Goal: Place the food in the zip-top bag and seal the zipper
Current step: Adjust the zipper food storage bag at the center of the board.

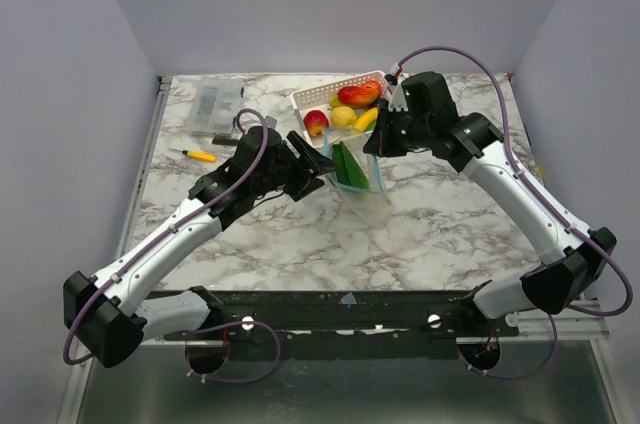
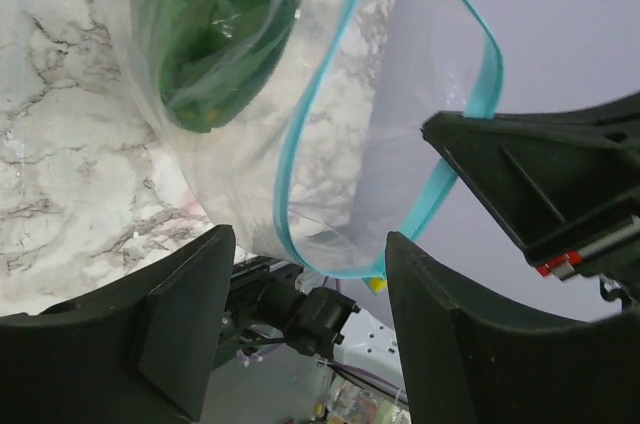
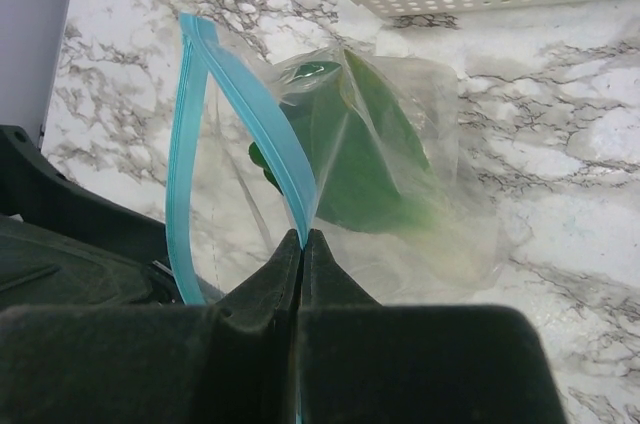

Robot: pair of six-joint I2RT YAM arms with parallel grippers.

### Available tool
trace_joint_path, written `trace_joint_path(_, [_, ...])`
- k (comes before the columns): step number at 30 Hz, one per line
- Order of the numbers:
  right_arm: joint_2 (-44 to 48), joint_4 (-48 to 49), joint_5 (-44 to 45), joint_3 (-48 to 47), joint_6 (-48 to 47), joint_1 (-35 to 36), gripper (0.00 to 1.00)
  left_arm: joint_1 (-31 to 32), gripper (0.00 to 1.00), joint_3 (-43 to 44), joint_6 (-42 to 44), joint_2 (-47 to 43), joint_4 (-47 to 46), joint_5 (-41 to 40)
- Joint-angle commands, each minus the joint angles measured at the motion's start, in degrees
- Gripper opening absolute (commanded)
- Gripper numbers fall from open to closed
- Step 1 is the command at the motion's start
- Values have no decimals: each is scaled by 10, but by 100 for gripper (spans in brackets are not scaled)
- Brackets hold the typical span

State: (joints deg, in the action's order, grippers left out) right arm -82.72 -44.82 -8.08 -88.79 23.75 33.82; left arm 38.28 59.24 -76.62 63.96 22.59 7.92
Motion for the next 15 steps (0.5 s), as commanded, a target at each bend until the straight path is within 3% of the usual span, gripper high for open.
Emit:
trace_joint_path(1, [16, 22, -2, 5, -3, 4, 1, 3, 62, 19, -55, 35, 37, -15])
trace_joint_path(5, [19, 30, -11, 9, -4, 5, 1, 7, 58, 17, -68, 46, 42, -34])
trace_joint_path(15, [28, 66, -45, 34, -4, 5, 1, 8, 33, 33, -58, 59, 46, -57])
